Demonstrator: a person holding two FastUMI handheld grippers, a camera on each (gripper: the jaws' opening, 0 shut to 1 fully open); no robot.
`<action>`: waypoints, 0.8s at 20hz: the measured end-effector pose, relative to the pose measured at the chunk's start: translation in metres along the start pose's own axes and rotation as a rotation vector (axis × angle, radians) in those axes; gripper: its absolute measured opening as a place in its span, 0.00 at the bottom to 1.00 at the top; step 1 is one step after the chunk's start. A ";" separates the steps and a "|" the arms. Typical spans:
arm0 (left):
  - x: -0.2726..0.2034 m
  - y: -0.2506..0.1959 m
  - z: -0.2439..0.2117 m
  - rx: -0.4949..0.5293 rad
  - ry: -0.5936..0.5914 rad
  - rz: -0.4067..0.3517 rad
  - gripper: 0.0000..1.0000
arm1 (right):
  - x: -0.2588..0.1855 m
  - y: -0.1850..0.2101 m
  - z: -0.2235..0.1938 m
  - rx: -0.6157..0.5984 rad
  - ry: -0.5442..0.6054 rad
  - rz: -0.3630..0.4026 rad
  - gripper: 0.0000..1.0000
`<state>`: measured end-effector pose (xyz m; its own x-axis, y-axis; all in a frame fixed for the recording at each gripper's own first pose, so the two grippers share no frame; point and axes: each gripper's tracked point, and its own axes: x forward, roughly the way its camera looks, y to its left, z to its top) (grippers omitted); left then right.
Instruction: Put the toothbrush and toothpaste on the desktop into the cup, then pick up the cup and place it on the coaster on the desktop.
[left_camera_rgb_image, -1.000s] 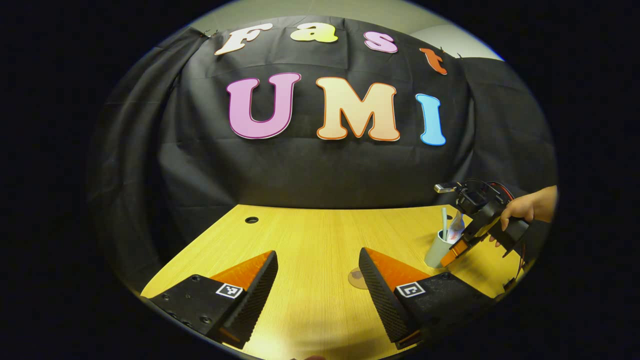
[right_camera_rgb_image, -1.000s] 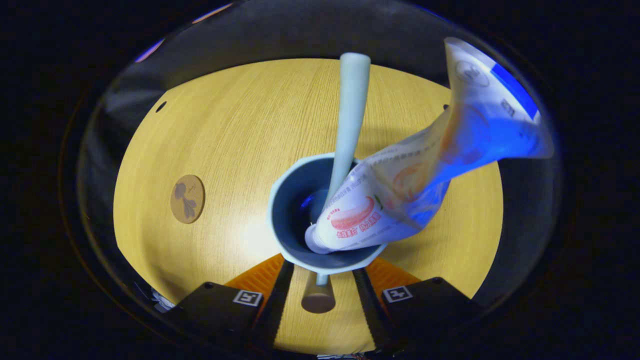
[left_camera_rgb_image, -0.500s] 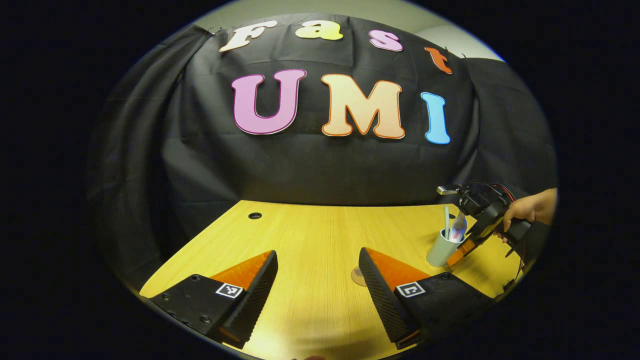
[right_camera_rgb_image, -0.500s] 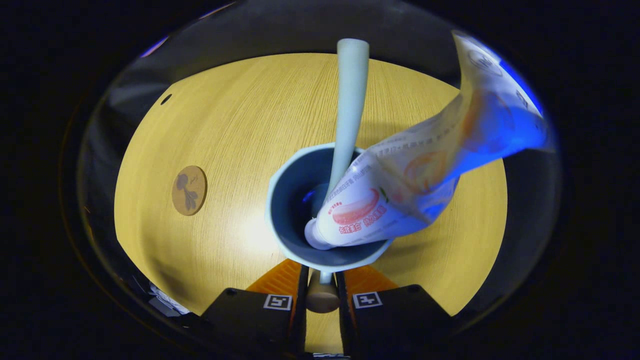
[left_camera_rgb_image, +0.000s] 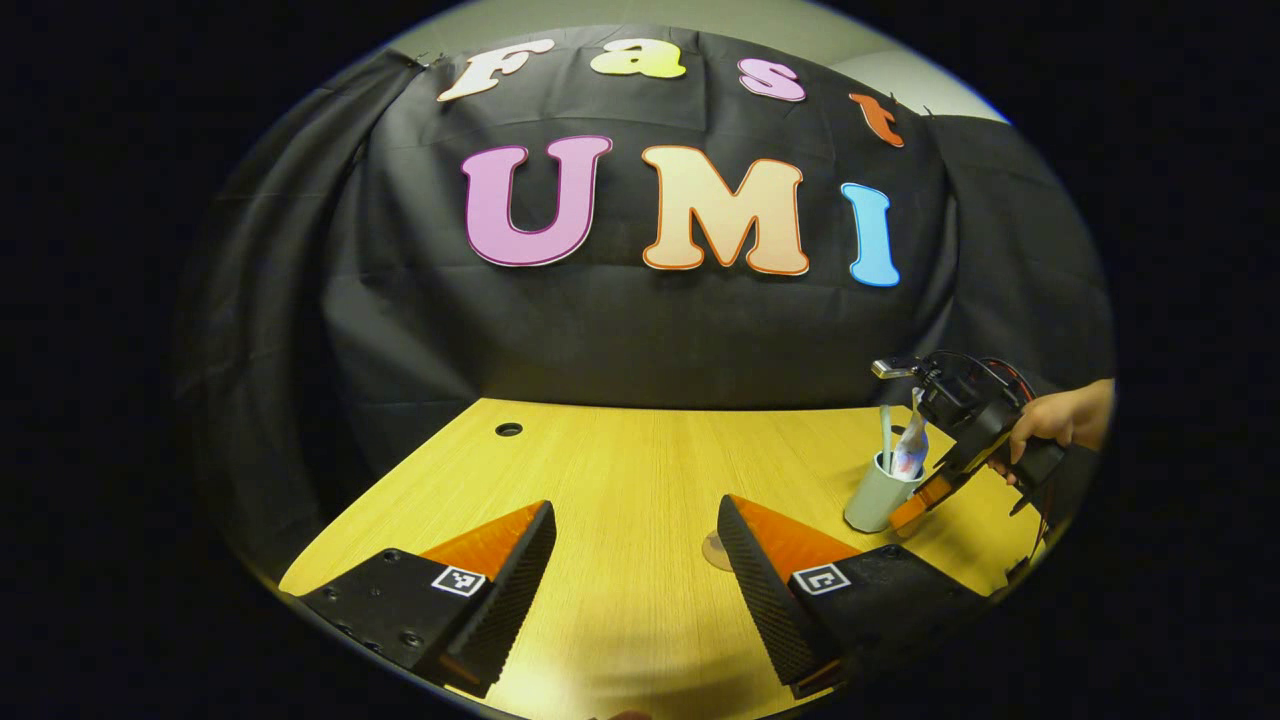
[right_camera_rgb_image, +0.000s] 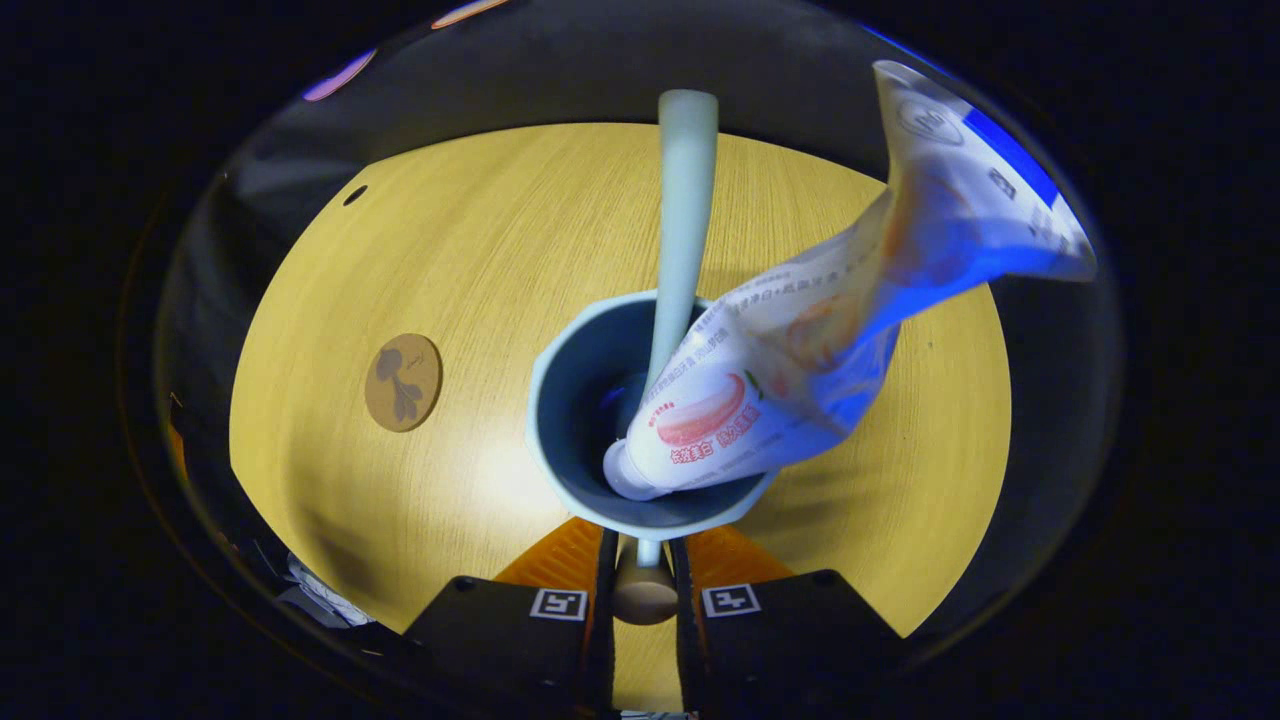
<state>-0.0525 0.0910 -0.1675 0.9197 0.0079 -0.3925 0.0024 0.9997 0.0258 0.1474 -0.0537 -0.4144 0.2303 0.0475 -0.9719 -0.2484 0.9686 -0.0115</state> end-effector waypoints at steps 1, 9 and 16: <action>0.000 0.000 0.000 -0.002 -0.001 -0.001 0.95 | 0.000 0.000 0.001 -0.011 0.000 0.002 0.28; -0.006 0.014 -0.003 -0.014 -0.005 0.010 0.95 | -0.003 -0.004 0.003 -0.094 -0.016 0.038 0.27; -0.014 0.042 -0.005 -0.024 -0.006 0.039 0.95 | -0.005 -0.005 0.006 -0.181 -0.030 0.079 0.27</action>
<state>-0.0674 0.1326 -0.1658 0.9214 0.0465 -0.3859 -0.0426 0.9989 0.0189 0.1527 -0.0578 -0.4079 0.2311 0.1316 -0.9640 -0.4309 0.9022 0.0199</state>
